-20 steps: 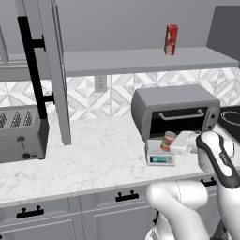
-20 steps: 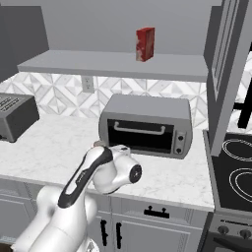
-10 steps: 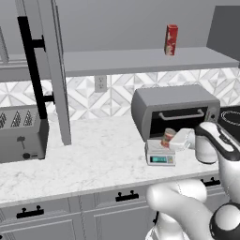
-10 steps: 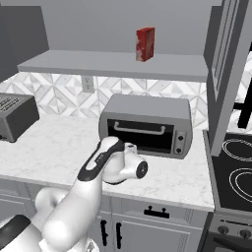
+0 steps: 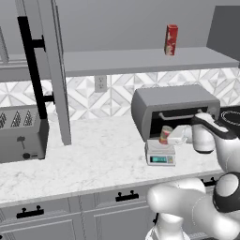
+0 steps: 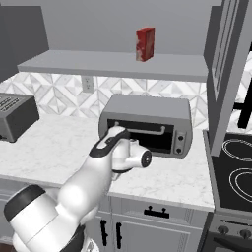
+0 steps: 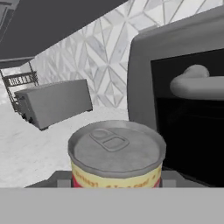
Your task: Pick the canned food and place it on the digital scale for weighing, and close the cabinet.
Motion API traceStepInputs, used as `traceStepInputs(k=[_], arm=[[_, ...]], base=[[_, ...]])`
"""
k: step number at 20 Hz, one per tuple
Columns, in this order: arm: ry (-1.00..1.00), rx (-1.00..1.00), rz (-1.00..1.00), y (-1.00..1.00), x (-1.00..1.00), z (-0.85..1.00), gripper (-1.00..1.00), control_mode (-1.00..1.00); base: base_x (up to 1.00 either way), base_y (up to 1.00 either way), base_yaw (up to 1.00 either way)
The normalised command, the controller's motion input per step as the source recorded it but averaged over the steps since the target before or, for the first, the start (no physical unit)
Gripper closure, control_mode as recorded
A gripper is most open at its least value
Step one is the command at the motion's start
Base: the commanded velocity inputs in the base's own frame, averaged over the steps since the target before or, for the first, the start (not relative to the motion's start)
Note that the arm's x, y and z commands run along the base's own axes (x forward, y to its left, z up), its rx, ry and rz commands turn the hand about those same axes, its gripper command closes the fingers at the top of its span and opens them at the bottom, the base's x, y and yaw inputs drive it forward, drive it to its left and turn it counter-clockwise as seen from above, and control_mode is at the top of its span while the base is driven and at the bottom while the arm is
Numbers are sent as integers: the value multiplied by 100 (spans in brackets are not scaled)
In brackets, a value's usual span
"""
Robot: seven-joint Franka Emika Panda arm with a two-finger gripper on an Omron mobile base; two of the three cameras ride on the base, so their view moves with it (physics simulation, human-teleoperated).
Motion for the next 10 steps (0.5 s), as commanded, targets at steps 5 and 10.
traceStepInputs(k=[5, 10], arm=[[-4, -10, 0, 2, 0, -38, 100, -100], [-1, -2, 0, 2, 33, -28, 100, -100]], base=[[0, 0, 0], [0, 0, 0]])
